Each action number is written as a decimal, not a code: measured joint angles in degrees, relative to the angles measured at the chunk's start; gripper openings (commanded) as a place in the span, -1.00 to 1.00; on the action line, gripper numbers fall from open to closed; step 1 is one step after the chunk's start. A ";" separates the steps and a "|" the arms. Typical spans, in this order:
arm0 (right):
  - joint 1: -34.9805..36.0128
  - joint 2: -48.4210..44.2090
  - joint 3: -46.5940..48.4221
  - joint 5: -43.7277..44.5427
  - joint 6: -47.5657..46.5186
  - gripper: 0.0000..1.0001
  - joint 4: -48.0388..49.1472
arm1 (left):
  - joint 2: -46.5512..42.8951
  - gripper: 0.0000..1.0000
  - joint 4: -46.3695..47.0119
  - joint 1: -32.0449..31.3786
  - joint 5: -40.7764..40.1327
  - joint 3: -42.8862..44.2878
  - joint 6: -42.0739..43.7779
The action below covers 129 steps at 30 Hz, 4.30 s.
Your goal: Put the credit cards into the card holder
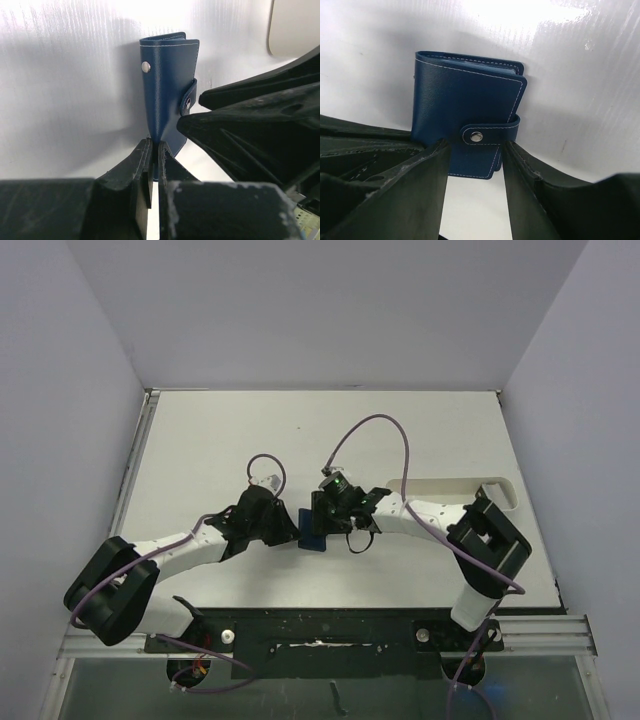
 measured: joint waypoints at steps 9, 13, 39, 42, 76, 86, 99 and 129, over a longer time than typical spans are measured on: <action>0.04 3.91 1.64 -1.36 -0.44 -0.22 0.46 | 0.00 -1.00 0.48 0.07 -0.79 -0.66 -0.52; 0.04 3.89 1.64 -0.68 -0.81 -0.47 0.33 | 0.00 -1.00 0.52 0.07 -0.83 -0.66 -0.79; 0.39 -0.37 0.33 9.20 -4.57 -1.00 -2.29 | -0.33 -1.00 1.29 0.00 -2.60 -1.16 -1.05; 0.24 -1.31 -0.28 10.23 -5.07 -1.00 -2.84 | -0.20 -1.00 1.09 0.00 -2.75 -1.16 -1.05; -1.99 -13.31 -4.13 -2.80 -0.63 -1.00 6.86 | -9.97 0.07 -8.15 12.48 4.74 0.55 3.52; -4.44 -17.94 -10.62 0.28 -0.79 -1.00 3.72 | -3.80 -0.01 -6.84 12.48 4.90 -0.02 5.14; -5.27 -18.29 -11.52 3.10 -2.45 -1.00 0.72 | 2.91 -0.10 -1.44 12.48 7.58 -0.15 4.92; -4.68 -18.62 -6.05 -4.50 -2.21 -0.12 1.14 | 0.22 -1.00 -0.55 8.72 11.21 1.86 2.36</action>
